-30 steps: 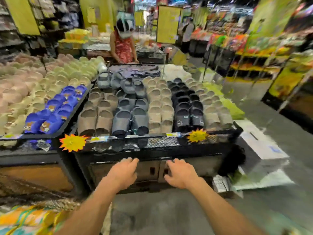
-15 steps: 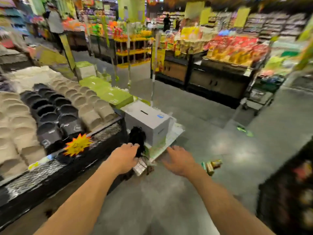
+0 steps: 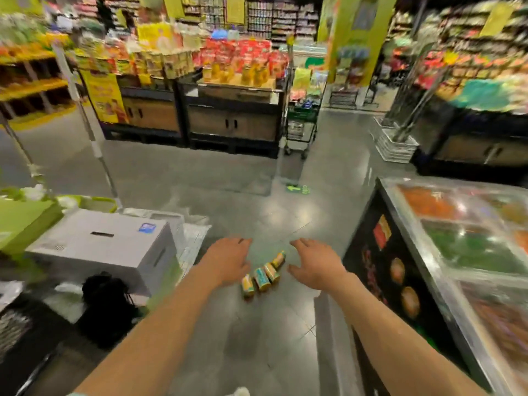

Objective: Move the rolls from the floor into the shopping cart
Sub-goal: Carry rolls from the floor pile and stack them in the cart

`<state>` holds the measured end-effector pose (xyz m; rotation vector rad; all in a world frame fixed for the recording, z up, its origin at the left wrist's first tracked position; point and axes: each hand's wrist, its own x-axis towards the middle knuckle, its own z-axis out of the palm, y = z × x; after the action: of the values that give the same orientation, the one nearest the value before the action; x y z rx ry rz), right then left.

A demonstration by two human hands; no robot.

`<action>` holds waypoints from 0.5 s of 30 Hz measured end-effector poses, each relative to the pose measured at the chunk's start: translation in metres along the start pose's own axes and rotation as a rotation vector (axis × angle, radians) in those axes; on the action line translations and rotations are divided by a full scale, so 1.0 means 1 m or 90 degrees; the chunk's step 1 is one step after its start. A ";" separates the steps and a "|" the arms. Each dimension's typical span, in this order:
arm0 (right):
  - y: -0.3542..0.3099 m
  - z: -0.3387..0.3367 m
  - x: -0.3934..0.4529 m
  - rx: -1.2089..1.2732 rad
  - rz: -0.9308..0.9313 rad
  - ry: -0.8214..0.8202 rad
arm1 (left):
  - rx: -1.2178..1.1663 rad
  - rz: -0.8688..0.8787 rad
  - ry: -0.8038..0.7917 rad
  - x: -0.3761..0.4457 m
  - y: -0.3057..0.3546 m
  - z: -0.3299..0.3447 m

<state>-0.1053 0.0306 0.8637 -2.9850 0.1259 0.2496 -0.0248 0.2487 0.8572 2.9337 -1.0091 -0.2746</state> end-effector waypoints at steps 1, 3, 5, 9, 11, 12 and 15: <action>0.004 -0.005 0.016 0.004 0.011 0.006 | -0.009 0.010 0.010 0.023 -0.006 -0.004; 0.011 -0.014 0.046 0.008 0.030 0.015 | -0.024 0.021 0.016 0.064 -0.018 -0.011; 0.019 -0.022 0.076 0.009 0.044 0.025 | -0.025 0.030 0.010 0.102 -0.026 -0.015; 0.049 -0.028 0.121 0.013 0.079 0.034 | -0.028 0.054 -0.027 0.168 -0.030 -0.010; 0.071 -0.025 0.139 0.008 0.110 0.017 | -0.047 0.074 -0.048 0.201 -0.028 -0.002; 0.081 -0.023 0.150 0.001 0.124 0.005 | -0.057 0.084 -0.056 0.217 -0.027 0.000; 0.111 -0.014 0.192 -0.005 0.139 -0.025 | -0.091 0.088 -0.066 0.270 -0.029 0.002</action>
<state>0.0749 -0.0943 0.8293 -2.9713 0.4493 0.3336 0.2018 0.1065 0.8109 2.7327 -1.1462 -0.4770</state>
